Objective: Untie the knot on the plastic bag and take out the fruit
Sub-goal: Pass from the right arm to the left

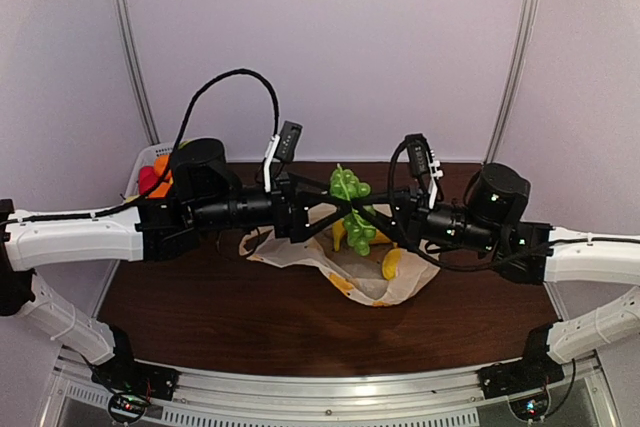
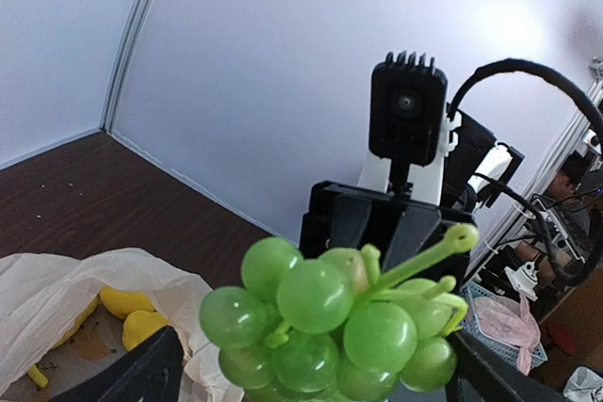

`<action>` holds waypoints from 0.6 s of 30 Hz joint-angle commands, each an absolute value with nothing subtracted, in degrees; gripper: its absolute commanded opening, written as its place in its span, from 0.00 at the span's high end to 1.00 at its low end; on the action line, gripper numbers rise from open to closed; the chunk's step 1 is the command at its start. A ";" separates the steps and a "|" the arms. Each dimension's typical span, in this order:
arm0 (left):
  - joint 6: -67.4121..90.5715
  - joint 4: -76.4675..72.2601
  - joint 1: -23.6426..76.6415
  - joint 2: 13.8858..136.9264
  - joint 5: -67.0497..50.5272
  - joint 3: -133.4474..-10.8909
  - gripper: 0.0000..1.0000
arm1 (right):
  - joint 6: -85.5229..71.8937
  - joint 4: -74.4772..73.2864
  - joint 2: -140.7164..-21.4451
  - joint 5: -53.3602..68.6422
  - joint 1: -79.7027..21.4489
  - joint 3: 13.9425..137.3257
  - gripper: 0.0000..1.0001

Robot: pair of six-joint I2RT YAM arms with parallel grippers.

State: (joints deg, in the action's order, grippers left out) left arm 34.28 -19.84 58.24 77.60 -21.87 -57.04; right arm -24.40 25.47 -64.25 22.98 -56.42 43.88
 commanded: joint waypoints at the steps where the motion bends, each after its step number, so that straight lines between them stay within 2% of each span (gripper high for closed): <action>1: 36.01 -25.36 58.49 78.94 -25.16 -59.37 0.02 | -25.15 27.57 -64.47 24.92 -56.93 43.29 0.88; 5: 36.34 -25.53 58.70 78.95 -25.38 -59.41 0.03 | -25.33 27.99 -65.00 25.24 -57.21 43.49 0.88; 10: 36.44 -25.53 58.67 78.84 -25.21 -59.41 0.12 | -25.31 28.08 -65.29 25.59 -57.65 44.02 0.88; 18: 37.48 -27.23 58.73 79.54 -27.80 -59.44 0.36 | -24.96 27.60 -65.85 25.26 -58.20 44.48 0.88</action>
